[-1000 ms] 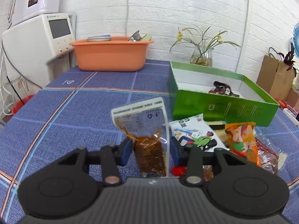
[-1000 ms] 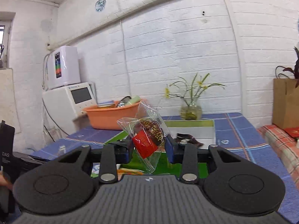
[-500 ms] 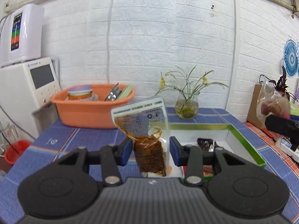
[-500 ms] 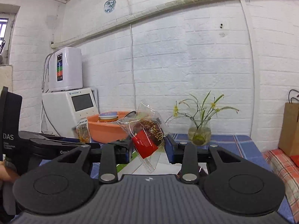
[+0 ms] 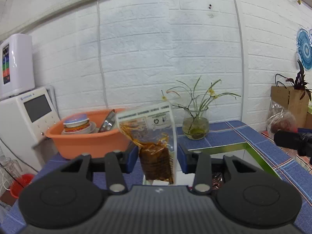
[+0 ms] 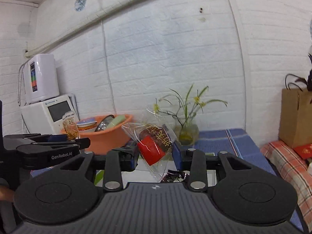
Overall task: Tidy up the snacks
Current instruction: 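Lift and carry both held packets over the green box, then lower both packets into the green box and open both grippers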
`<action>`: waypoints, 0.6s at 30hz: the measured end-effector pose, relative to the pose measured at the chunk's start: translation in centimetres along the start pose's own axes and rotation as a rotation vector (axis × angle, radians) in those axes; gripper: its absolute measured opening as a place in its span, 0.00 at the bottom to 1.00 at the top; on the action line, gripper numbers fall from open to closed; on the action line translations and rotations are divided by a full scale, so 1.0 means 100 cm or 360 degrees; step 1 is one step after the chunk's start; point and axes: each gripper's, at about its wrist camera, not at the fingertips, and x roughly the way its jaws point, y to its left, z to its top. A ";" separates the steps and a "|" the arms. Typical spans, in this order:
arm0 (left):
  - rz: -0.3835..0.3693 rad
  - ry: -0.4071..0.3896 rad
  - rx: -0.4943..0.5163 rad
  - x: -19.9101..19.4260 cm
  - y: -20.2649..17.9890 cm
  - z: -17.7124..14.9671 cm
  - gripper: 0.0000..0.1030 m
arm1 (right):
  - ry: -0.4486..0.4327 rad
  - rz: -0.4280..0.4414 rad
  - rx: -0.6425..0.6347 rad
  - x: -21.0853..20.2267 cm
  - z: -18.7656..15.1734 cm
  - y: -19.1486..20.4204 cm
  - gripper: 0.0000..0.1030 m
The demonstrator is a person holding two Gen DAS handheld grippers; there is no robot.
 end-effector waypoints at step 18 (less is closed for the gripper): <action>-0.0026 0.0232 0.0055 0.087 -0.020 -0.031 0.42 | 0.0248 -0.0166 0.0117 0.078 -0.048 -0.040 0.61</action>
